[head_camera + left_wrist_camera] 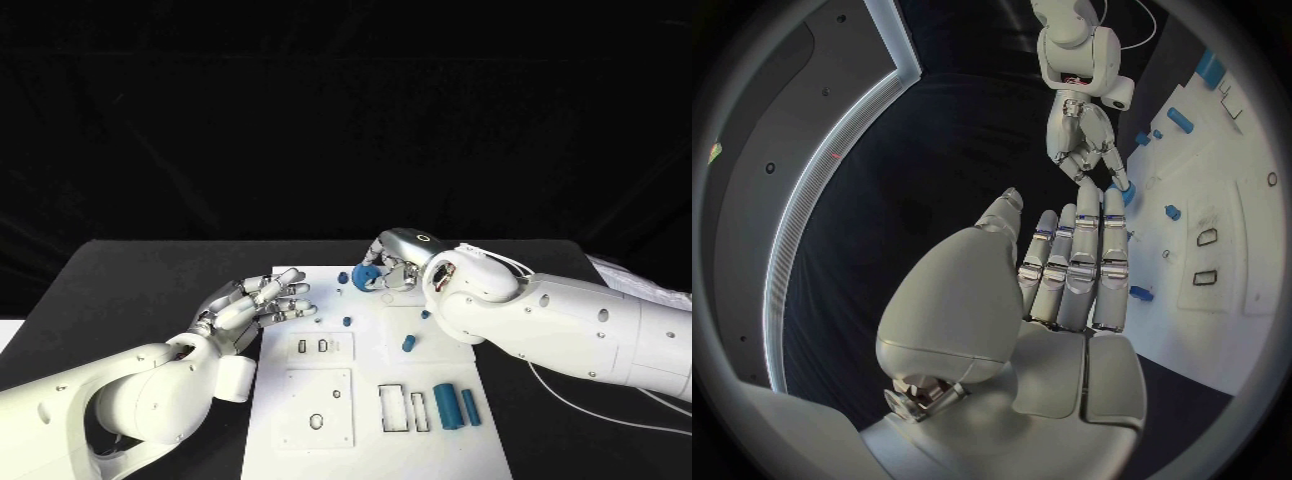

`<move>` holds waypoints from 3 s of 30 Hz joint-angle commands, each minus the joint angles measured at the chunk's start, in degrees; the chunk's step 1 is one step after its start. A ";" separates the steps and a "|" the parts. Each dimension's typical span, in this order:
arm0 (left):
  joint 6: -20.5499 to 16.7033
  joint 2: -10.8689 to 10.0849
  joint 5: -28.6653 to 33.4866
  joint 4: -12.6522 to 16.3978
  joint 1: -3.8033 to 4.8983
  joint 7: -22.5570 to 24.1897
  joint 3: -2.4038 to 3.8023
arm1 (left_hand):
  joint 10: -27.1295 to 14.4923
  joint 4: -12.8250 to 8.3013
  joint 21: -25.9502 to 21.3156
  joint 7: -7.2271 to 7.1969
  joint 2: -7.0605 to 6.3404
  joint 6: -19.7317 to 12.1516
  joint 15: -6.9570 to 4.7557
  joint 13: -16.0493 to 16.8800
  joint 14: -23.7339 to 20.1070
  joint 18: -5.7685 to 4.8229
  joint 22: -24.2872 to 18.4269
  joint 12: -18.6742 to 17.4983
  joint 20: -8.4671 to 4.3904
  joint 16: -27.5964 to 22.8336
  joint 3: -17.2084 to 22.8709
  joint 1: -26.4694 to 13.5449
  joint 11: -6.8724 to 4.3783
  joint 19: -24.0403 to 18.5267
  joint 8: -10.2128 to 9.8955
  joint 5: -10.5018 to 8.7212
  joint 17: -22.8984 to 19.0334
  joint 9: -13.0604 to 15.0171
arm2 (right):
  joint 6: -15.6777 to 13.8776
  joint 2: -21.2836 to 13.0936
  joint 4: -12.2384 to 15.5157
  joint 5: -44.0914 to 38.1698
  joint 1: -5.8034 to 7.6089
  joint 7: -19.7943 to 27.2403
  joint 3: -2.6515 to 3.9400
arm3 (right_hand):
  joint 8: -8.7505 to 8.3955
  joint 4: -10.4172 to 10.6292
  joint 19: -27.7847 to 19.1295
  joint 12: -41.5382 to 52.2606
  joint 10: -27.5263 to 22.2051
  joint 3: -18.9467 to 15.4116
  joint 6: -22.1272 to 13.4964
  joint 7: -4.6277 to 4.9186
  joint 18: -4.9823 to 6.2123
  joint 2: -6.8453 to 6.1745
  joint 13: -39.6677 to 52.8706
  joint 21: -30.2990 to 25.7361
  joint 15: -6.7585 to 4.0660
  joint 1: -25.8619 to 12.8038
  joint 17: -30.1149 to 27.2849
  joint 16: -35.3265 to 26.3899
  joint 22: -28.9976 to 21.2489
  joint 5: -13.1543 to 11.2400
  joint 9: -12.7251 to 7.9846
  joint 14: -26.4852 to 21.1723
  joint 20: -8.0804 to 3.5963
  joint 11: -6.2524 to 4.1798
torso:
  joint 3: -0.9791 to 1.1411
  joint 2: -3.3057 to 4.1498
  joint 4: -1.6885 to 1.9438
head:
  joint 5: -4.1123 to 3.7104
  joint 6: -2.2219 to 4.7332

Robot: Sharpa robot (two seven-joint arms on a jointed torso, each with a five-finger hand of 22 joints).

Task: Assemble the parts on the task board

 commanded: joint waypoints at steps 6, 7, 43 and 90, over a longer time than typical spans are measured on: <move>1.44 0.30 -0.48 0.02 0.05 0.13 0.04 | -0.15 -0.30 -0.17 0.08 0.25 0.04 0.11 -0.08 -0.08 0.61 -0.07 0.16 0.03 0.34 0.02 0.46 0.30 0.39 -0.11 -0.36 0.10 -0.09 | 1.94 4.28 -2.35 -1.66 -0.51 0.11 -0.40 | -0.67 0.16 0.22 -1.13 0.84 0.83 2.73 -1.69 -0.42 1.60 1.51 0.28 -0.30 -0.14 8.43 -0.08 3.54 0.03 0.32 4.54 0.08 -1.41 | 0.01 0.04 0.01 | 0.33 -0.17; 1.44 0.32 -0.49 0.02 0.05 0.12 0.04 | -0.15 -0.30 -0.17 0.08 0.25 0.04 0.11 -0.08 -0.08 0.61 -0.07 0.16 0.03 0.34 0.02 0.46 0.30 0.39 -0.11 -0.36 0.10 -0.09 | 2.14 4.67 -2.62 -1.73 -0.58 0.09 -0.50 | -0.71 0.17 0.22 -1.18 0.82 0.86 2.72 -1.68 -0.42 1.57 1.47 0.28 -0.29 -0.20 8.41 -0.09 3.54 0.01 0.31 4.54 0.09 -1.40 | 0.02 0.04 0.00 | 0.39 -0.22; 1.63 0.42 -0.50 -0.08 0.06 -0.33 0.05 | -0.17 -0.37 -0.23 0.08 0.23 0.02 0.13 -0.08 -0.19 0.60 -0.10 0.17 0.03 0.33 0.02 0.45 0.31 0.37 -0.11 -0.37 0.15 -0.09 | 2.92 8.31 -7.14 -2.34 -1.12 0.60 -1.49 | -3.45 1.72 -0.37 -10.85 -4.00 -1.44 -9.60 1.65 -0.27 -3.53 -5.76 -0.05 2.27 -6.11 7.45 -0.65 3.03 -0.59 -0.57 4.30 2.44 1.57 | 0.10 0.03 -0.07 | 0.71 -0.45; 1.89 0.65 -0.52 -2.08 0.02 -0.37 0.02 | -0.26 -0.51 -0.29 0.08 0.24 -0.05 0.14 -0.10 -0.30 0.60 -0.14 0.14 0.04 0.34 0.06 0.52 0.32 0.37 -0.15 -0.36 0.22 -0.10 | 2.42 -16.65 -3.66 17.14 -0.48 26.25 -0.85 | -3.44 1.13 -1.15 -10.28 -3.99 -2.76 -7.17 1.30 -0.05 -2.24 -4.79 -0.54 1.99 -1.68 7.32 -0.87 2.19 2.34 -0.51 4.20 2.28 1.21 | 1.05 -1.08 -1.87 | -0.03 -0.46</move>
